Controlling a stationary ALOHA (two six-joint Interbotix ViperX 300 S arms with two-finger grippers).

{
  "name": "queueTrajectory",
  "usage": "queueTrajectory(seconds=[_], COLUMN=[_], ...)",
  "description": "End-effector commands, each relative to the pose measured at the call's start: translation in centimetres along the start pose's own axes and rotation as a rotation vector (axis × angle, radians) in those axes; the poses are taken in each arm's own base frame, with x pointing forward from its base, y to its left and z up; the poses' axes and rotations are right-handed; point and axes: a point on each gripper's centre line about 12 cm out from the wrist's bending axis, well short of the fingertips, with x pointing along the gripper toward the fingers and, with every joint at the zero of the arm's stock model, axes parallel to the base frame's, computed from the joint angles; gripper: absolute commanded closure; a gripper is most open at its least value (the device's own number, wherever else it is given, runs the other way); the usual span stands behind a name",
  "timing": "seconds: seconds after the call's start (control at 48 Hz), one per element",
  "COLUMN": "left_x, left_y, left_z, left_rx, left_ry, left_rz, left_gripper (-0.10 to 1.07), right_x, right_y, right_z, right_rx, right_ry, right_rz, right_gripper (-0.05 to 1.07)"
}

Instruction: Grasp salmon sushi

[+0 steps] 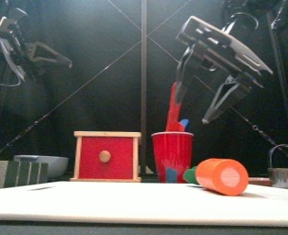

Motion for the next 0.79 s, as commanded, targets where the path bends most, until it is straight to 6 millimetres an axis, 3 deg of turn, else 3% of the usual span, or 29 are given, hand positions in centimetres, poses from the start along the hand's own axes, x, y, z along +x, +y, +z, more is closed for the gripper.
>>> queueTrajectory(seconds=[0.0,0.125,0.25,0.417,0.625,0.771], left_x=[0.6,0.8,0.9,1.0,1.0,1.2], left_y=[-0.3,-0.4,-0.5,-0.5,-1.1,-1.3], left_z=[2.2,3.1,3.6,3.7,2.7,2.1], left_rx=[-0.005,-0.009,-0.011,-0.013,-0.019,-0.045], left_ry=[-0.059,-0.082,-0.094,-0.089,-0.025,0.028], left_rz=[-0.01,-0.012,-0.012,-0.015,-0.042,-0.045], left_gripper=[0.96,0.96,0.96,0.96,0.96,0.96], right_x=[-2.5,-4.3,-5.0,-6.4,-8.2,-8.3], right_y=[-0.5,-1.9,-3.3,-3.4,-2.4,-2.2], right_z=[1.2,1.6,1.7,2.7,4.4,4.7], right_rx=[-0.062,-0.171,-0.309,-0.456,-0.575,-0.627], right_ry=[-0.044,-0.078,-0.13,-0.22,-0.322,-0.33], right_rz=[0.119,0.233,0.305,0.405,0.507,0.532], right_gripper=[0.16,0.24,0.42,0.6,0.61,0.61])
